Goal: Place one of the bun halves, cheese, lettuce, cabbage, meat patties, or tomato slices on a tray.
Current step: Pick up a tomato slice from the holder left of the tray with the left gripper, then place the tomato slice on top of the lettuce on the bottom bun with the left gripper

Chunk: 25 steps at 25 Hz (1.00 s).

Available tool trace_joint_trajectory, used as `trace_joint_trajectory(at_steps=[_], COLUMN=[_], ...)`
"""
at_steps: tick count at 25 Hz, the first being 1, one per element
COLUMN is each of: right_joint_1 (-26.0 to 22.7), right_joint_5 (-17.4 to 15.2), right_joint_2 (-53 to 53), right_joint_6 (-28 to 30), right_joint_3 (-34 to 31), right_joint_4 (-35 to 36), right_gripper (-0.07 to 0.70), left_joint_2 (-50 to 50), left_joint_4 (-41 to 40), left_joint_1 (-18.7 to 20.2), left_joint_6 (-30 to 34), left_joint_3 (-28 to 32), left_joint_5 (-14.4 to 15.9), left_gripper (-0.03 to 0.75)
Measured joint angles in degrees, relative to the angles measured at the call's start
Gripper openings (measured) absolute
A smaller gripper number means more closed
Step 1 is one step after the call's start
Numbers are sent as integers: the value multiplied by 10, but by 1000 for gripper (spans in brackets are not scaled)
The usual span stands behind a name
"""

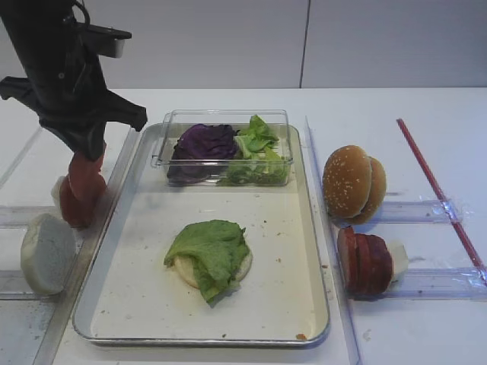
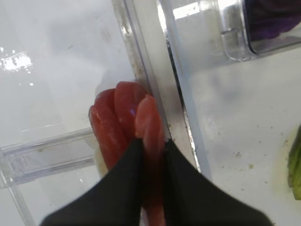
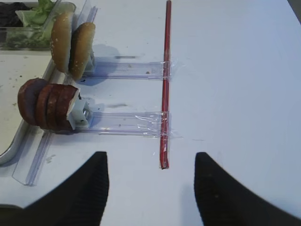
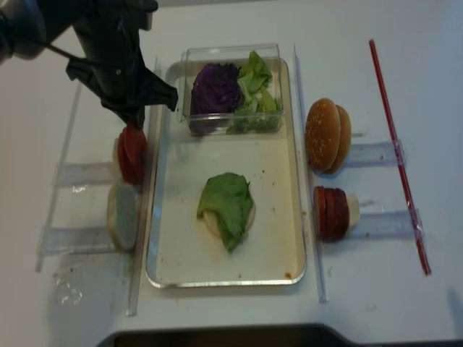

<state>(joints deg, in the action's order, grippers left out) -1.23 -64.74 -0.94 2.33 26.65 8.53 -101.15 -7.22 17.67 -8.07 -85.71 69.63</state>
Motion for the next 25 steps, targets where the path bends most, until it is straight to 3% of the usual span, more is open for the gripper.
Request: trace_joint_trajectory(at_steps=[14, 25], right_joint_1=[0, 0], right_joint_5=[0, 0], right_joint_2=[0, 0], right_joint_6=[0, 0], right_joint_3=[0, 0], right_joint_4=[0, 0], right_gripper=[426, 426], left_joint_2=[67, 156], left_joint_4=[45, 122], left_joint_1=[0, -1], left_joint_6=[12, 27], left_joint_3=[4, 95], left_joint_5=[-4, -61], left_gripper=[52, 51])
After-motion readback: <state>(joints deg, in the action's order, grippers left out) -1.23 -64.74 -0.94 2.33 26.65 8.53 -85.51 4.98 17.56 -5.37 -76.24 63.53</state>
